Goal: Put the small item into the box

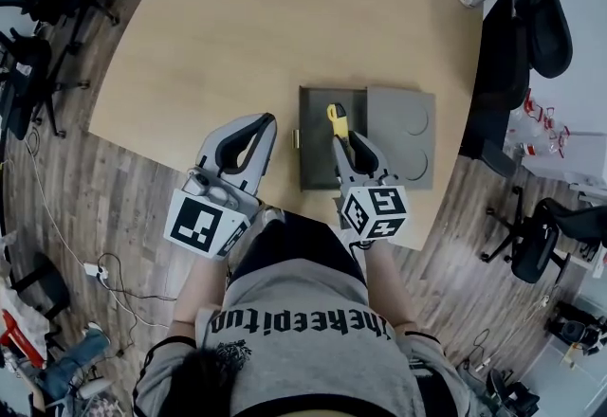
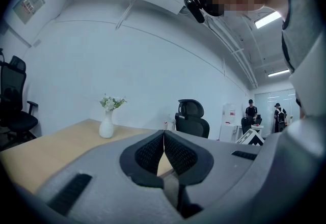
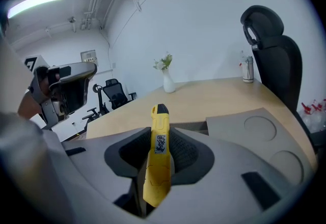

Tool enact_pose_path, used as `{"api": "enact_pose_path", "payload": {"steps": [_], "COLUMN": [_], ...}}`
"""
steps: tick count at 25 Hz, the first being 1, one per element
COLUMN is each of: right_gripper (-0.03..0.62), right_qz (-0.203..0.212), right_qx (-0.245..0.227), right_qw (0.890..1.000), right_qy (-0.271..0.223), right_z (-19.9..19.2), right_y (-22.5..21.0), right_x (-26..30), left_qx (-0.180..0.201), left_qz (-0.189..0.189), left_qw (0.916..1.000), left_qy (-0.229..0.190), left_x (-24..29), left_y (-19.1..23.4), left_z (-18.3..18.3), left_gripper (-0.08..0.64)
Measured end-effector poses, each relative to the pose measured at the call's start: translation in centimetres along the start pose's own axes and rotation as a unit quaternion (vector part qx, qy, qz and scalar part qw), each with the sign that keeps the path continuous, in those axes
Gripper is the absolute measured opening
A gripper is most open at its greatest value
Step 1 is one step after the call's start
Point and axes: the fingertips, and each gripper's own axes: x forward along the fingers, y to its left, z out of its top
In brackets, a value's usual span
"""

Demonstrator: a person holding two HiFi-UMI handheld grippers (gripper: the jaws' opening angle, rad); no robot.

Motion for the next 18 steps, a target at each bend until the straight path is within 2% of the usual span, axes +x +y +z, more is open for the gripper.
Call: {"api": "enact_pose_path", "payload": {"steps": [15, 18], "right_gripper": [0.117, 0.118], "right_qz": [-0.007, -0.008], "right_qx": [0.014, 0.012], "right_qw": [0.995, 0.994], "right_qy": [0.094, 0.111], "right_z": [-4.5, -5.1], "right_y": [-1.5, -1.7], "right_x": [3.1, 3.5], "left_qx": [-0.003, -0.016], "left_qz": [0.031, 0.040], "left_qw": [0.9994, 0.9988], "left_qy": [0.015, 0.025], "left_x": [0.1, -0.1], "left_y": [1.2, 1.3], "left_z": [-1.2, -1.5], "left_gripper": [0.017, 0.017]}}
